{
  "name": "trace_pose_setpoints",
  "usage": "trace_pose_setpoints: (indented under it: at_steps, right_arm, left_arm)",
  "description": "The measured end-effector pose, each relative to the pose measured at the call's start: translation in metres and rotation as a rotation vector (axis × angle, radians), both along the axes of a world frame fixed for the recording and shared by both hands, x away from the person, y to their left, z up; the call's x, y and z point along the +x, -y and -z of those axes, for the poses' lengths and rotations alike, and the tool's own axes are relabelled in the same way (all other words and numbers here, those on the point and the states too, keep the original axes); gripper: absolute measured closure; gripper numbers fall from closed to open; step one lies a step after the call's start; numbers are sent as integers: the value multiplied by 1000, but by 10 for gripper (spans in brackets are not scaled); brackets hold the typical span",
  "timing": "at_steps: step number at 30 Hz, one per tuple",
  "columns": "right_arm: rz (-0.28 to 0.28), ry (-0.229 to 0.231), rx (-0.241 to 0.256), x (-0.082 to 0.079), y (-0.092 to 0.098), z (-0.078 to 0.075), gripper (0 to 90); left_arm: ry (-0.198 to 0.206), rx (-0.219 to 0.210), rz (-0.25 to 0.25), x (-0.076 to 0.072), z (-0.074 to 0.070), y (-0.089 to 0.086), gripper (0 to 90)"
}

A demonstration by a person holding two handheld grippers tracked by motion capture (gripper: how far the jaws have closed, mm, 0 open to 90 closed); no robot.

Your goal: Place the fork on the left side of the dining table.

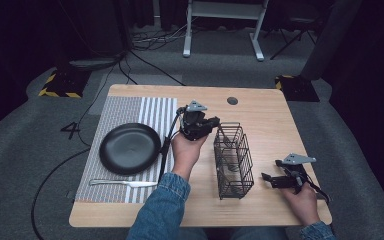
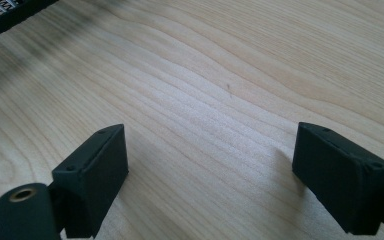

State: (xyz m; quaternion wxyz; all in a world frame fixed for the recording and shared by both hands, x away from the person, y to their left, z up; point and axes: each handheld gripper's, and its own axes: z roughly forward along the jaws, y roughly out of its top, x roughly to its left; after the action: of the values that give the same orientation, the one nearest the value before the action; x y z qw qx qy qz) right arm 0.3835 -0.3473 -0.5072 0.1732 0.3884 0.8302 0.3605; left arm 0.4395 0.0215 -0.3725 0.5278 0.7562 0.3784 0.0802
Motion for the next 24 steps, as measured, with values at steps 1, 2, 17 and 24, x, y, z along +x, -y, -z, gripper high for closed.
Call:
trace_pose_setpoints:
  at_steps: [1,2,17,24]
  right_arm:
    - [0,0,0,0,0,0,147]
    - [0,0,0,0,0,0,147]
    - [-2,0,0,0,0,0,148]
    - [2,0,2,0,0,0,154]
  left_arm:
    - [0,0,0,0,0,0,863]
    - [6,0,1,-1,-1,0,863]
    - [60,22,8,-14,-38,-6,863]
    - [83,20,2,-20,-54,-10,863]
